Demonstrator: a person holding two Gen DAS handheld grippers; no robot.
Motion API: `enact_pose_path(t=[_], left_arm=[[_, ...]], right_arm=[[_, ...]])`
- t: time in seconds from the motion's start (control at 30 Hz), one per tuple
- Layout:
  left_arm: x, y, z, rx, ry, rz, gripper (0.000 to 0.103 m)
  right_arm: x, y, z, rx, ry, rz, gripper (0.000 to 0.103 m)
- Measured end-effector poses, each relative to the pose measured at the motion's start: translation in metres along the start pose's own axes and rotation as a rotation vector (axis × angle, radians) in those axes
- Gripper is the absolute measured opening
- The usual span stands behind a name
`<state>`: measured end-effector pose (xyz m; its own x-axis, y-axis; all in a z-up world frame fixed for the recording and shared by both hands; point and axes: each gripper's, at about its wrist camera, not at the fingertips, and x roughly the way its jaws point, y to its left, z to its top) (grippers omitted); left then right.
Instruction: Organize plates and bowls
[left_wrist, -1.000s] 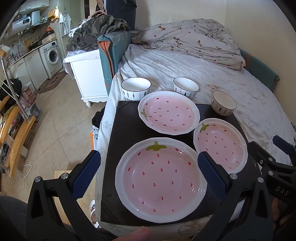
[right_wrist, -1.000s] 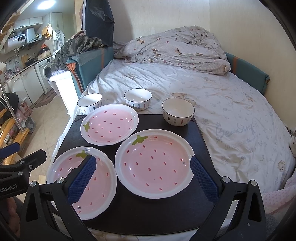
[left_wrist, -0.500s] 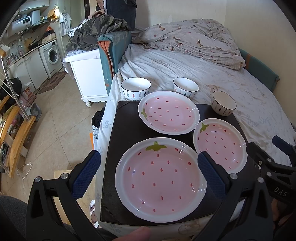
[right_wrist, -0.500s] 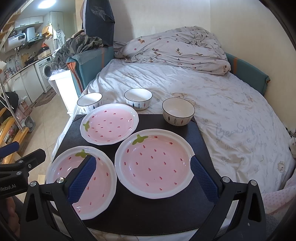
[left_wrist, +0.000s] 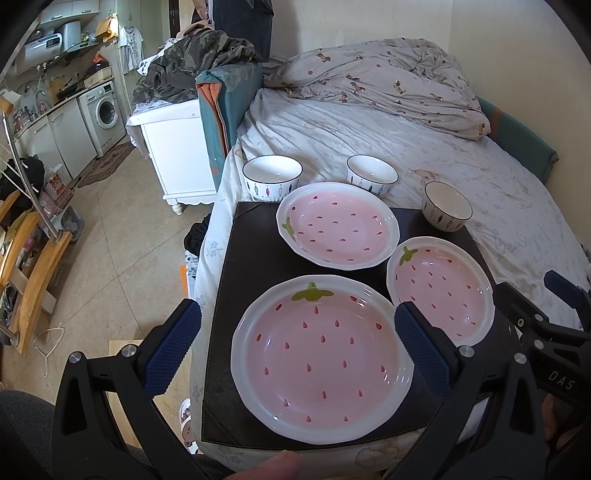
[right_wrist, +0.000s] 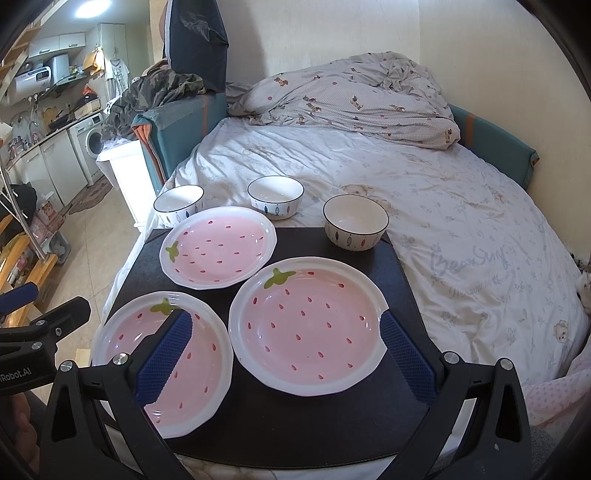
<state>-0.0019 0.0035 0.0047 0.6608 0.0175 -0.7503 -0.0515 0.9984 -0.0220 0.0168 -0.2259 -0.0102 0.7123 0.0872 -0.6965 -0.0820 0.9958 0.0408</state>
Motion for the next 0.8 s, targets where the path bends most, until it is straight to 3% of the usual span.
enact_pose_path(t=[0.8], left_arm=[[-0.0001, 0.0011, 0.0003, -0.005, 0.000, -0.001, 0.103]], right_arm=[[-0.0020, -0.0014, -0.0005, -0.014, -0.005, -0.004, 0.103]])
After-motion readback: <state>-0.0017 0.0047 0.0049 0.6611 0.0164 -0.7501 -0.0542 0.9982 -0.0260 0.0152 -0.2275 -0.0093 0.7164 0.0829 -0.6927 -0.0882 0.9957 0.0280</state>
